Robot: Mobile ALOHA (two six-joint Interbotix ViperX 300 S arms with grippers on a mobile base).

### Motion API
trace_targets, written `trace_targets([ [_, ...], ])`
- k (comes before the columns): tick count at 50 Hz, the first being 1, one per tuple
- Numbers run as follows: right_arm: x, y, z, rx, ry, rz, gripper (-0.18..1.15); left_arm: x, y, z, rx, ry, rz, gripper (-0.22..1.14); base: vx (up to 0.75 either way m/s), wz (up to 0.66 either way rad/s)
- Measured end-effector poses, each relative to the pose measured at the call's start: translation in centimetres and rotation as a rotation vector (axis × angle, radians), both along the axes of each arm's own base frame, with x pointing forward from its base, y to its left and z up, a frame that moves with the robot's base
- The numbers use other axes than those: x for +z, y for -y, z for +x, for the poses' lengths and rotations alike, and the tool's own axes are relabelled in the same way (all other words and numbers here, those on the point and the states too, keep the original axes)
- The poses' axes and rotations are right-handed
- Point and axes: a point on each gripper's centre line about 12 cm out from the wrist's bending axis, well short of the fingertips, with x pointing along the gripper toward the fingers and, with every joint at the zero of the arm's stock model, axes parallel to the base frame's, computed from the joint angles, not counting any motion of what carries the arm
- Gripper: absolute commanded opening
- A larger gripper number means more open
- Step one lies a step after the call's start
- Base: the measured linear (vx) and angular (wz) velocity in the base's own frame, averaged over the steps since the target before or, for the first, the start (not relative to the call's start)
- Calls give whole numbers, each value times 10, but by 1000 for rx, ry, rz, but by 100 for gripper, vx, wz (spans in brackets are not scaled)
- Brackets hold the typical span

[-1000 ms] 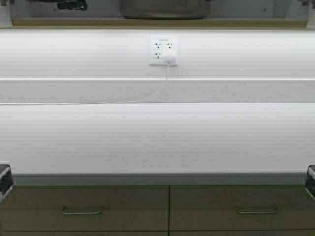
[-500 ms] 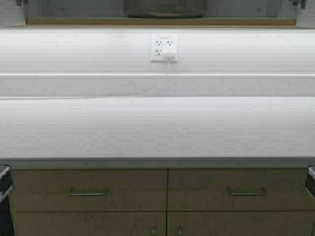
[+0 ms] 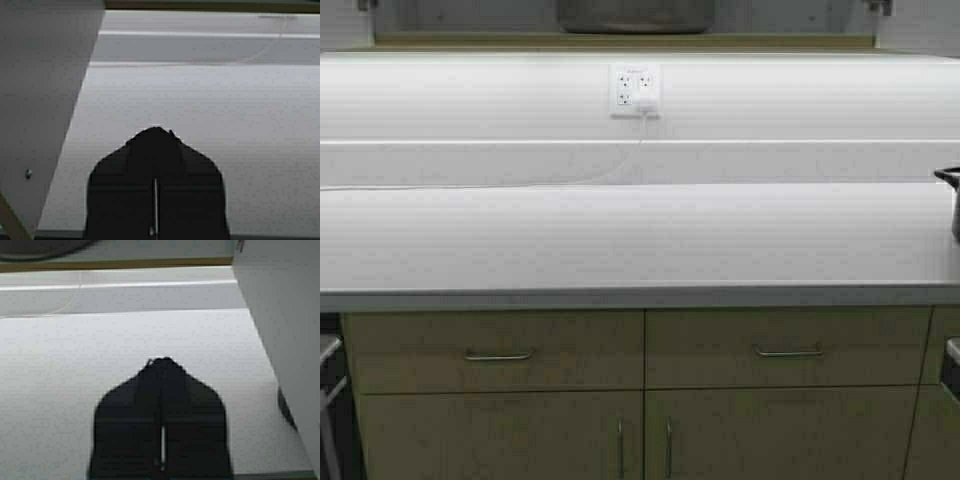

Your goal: Open the cabinet, put the pot inside, then close it

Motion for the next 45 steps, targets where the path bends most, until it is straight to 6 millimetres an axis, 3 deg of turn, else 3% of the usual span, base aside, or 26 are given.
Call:
trace_targets([
  [13, 25, 62, -6, -221, 60, -30, 6, 31, -41, 21, 124, 28, 59, 4, -14, 11],
  [28, 82, 139, -23, -495, 175, -88, 6, 83, -75, 37, 207, 89, 64, 4, -10, 6],
  [34, 87, 173, -3, -570, 154, -93, 6, 91, -99, 43, 269, 93, 59, 4, -9, -1],
  [45, 83, 206, 50, -582, 113, -89, 6, 86, -127, 81, 298, 60, 31, 4, -7, -1],
])
